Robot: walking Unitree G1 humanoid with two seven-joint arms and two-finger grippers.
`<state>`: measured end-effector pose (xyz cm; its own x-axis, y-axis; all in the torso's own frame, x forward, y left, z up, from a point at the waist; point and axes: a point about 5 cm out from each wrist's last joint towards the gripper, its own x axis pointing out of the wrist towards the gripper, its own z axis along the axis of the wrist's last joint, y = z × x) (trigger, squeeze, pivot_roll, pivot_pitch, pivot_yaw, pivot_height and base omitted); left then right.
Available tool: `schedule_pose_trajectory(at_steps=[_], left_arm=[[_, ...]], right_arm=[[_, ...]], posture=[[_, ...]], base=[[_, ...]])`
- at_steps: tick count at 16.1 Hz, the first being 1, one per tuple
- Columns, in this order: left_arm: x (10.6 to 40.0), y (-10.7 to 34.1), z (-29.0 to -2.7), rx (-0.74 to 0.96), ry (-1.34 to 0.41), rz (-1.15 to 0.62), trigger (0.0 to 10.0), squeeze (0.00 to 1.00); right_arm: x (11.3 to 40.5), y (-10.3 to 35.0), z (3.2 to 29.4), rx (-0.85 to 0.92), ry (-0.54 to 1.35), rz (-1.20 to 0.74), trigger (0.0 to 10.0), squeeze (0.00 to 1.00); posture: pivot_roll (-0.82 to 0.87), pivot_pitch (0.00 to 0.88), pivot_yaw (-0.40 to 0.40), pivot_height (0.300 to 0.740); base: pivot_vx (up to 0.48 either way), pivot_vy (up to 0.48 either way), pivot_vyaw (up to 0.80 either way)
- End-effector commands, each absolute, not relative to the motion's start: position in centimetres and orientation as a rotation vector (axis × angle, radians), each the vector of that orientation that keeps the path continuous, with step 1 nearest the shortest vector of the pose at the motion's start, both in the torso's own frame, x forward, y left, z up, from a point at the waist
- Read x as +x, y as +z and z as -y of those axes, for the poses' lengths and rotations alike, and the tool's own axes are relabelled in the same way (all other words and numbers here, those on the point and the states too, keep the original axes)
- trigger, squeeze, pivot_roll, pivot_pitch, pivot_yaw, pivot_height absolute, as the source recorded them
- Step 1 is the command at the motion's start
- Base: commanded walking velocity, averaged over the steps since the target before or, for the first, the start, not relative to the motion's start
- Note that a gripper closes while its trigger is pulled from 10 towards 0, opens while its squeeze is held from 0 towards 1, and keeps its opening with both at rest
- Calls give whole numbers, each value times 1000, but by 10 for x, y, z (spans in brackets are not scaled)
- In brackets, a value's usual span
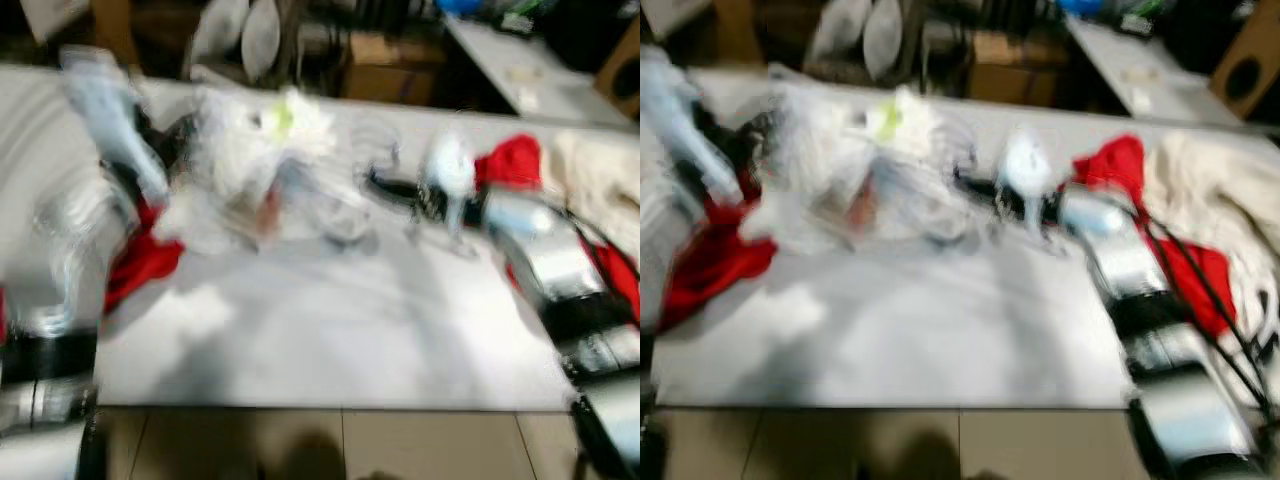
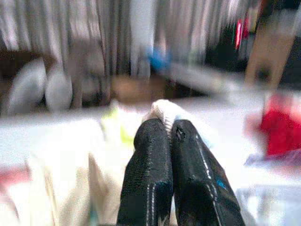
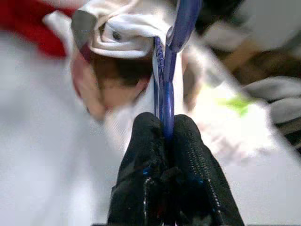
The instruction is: Hang hanger
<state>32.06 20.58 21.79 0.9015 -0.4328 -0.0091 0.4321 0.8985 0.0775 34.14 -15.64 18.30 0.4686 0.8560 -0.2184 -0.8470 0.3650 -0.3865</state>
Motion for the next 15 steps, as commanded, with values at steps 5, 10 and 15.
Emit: schedule_pose_trajectory(at_steps=[5,10,15], left_arm=[[306,175,-200,270,-588,-264,10000,0],[300,171,-214,285,-663,-390,10000,1000],[293,237,-249,71,-673,-36,10000,0]], right_arm=[[303,185,195,-561,1258,-155,10000,0],[275,194,233,-602,1296,-373,10000,0],[272,235,244,-409,1017,-113,10000,0]], posture=[[44,0,-81,740],[33,0,-67,740],[41,0,-86,740]], base=[[0,0,0],[0,0,0],[0,0,0]])
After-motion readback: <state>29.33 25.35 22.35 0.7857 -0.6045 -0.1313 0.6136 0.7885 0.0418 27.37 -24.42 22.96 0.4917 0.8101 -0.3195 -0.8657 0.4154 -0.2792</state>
